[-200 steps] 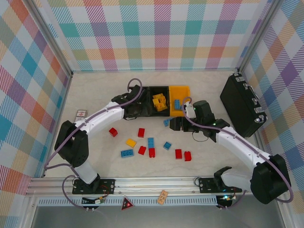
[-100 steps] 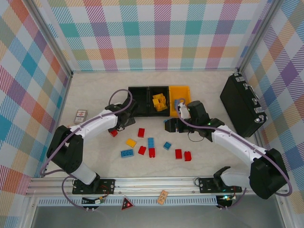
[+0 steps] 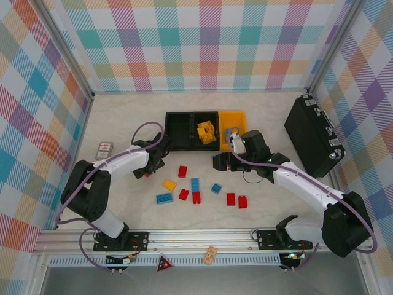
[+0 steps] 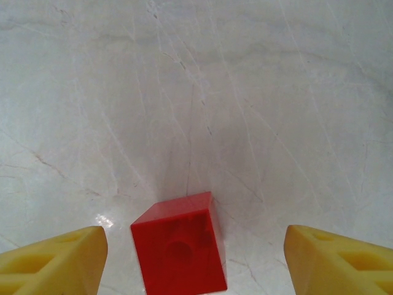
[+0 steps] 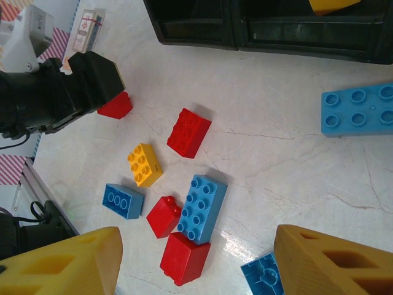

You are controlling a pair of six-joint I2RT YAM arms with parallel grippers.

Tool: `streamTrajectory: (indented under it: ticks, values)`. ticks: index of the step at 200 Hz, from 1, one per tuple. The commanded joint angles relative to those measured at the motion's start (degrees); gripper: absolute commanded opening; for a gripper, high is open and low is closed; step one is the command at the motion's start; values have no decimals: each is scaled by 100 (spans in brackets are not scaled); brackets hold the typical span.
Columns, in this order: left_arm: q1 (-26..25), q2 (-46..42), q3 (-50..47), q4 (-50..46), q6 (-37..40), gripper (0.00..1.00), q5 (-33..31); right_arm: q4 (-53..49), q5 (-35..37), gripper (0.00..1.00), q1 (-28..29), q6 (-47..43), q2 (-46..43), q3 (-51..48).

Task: Sort the legos into containers by color
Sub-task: Pick up the lego from the middle-left of the table, then place the lego in the container.

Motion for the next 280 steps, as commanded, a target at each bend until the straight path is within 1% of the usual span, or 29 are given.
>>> streamTrajectory:
  ticks: [1,11,17,31,43,54,60,94,125,164,185,202,244,280]
  values:
    - [123,233,-22,119,18,70,136,58,7,67,25,-18,-52,2]
    - [140,294,-39,139,16,67,161,43,24,67,22,-31,-79,-4]
    - [153,321,-44,146,3,64,171,26,40,67,22,-35,-91,-9]
    - [167,340,-62,191,11,53,218,-19,73,67,22,-45,-120,-21]
    - [162,297,-66,231,63,40,259,-31,70,66,23,-49,-142,-24]
    - [162,249,-37,244,139,30,286,-26,73,67,22,-46,-165,-38]
    - [162,227,5,231,204,28,285,-23,74,66,25,-48,-175,-47]
    - [158,187,464,7,662,25,290,22,52,66,22,-19,-186,-68]
    - [72,115,992,28,1106,26,596,105,-14,66,22,19,-166,-76]
    - [-170,217,1840,66,1656,27,919,176,-45,66,23,37,-124,-72]
    - [-215,431,2262,95,1840,27,1142,182,-37,66,29,51,-145,-91]
    - [-253,669,2583,110,1963,28,1198,176,-11,66,27,61,-177,-109]
    - [-277,1363,3240,165,2176,29,1226,142,56,66,28,96,-292,-182]
    - [-272,1896,3606,179,2259,31,1102,121,87,66,22,98,-302,-193]
